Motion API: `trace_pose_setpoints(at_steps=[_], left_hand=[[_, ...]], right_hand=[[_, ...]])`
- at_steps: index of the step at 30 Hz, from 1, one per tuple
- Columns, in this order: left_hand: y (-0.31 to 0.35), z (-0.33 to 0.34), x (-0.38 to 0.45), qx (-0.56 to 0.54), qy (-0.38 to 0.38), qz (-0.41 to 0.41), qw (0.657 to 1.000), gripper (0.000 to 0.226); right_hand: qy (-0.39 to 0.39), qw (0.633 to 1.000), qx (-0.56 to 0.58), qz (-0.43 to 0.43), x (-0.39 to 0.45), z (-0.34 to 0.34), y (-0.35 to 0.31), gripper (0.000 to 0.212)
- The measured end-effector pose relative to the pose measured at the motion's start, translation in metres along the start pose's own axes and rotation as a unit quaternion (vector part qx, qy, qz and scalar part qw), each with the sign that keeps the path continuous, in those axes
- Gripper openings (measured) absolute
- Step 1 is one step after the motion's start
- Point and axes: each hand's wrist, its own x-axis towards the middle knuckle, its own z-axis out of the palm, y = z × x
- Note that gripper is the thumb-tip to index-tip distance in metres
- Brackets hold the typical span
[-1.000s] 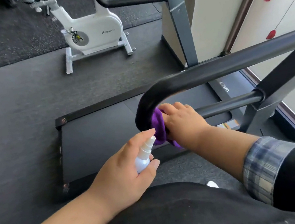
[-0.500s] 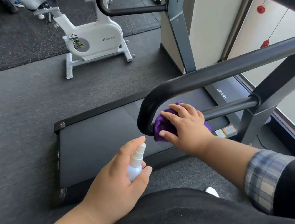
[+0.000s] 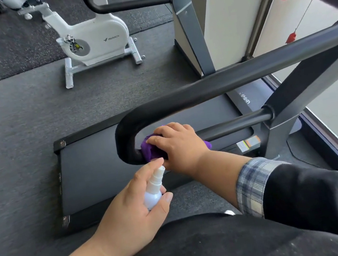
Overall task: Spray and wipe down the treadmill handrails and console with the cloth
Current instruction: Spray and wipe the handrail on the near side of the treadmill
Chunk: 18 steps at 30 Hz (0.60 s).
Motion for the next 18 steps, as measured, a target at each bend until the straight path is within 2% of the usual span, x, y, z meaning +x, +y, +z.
trace_pose_setpoints(at_steps=[5, 11, 14, 18], left_hand=[[0.023, 0.027, 0.025, 0.000, -0.005, -0.006, 1.000, 0.065], [0.044, 0.062, 0.050, 0.015, -0.022, -0.010, 1.000, 0.072], [0.054, 0.073, 0.061, 0.014, -0.013, -0.019, 1.000, 0.067], [0.066, 0.082, 0.069, 0.005, 0.005, -0.034, 0.999, 0.063]], right_hand=[[-0.042, 0.999, 0.003, -0.028, -0.007, -0.010, 0.028, 0.061], [0.043, 0.999, 0.005, 0.032, -0.039, -0.018, 0.111, 0.047], [0.072, 0.995, -0.008, 0.073, -0.060, -0.031, 0.166, 0.041], [0.055, 0.993, -0.033, 0.102, -0.072, -0.045, 0.212, 0.035]])
